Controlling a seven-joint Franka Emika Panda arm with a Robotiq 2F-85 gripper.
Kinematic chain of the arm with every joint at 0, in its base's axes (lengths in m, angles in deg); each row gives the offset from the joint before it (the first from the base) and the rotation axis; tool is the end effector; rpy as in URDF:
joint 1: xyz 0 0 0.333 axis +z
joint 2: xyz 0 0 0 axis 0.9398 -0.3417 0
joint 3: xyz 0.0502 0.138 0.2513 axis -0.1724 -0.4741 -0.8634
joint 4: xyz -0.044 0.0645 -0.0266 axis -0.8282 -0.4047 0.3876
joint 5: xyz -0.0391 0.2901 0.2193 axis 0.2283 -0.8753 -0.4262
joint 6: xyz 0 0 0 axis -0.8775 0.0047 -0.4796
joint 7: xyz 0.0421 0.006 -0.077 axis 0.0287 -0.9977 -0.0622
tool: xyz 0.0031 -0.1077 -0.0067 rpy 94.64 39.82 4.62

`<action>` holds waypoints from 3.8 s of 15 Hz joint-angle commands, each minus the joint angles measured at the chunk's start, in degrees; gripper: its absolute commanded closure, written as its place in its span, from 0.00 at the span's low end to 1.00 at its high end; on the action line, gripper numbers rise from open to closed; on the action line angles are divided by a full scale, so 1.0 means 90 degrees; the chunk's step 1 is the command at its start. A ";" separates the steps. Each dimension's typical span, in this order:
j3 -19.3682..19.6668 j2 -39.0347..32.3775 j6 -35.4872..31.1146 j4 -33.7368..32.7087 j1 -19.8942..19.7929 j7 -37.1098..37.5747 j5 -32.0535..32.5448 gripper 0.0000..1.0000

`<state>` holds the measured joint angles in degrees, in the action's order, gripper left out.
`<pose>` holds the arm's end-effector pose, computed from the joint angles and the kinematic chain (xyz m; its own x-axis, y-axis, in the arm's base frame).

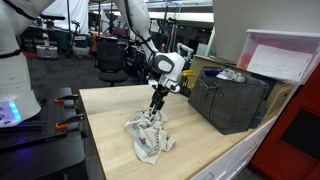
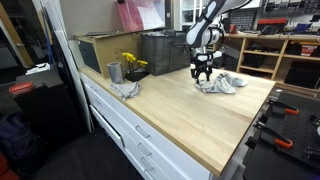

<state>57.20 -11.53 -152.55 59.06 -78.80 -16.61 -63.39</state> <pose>0.5731 -0.1561 0.1361 0.8839 -0.3928 -0.2538 -0.3965 -0.9172 0.0388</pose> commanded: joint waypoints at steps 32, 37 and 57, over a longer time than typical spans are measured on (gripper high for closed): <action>-0.1345 0.1763 0.1584 -0.0438 0.0216 -0.0493 -0.3003 0.37; -0.0682 0.1799 0.1211 -0.0077 0.0039 -0.0370 -0.2527 0.01; 0.0146 0.0466 -0.0416 0.0426 -0.0365 0.0152 -0.0965 0.00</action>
<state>57.94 -6.05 -155.43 63.75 -82.49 -17.48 -73.88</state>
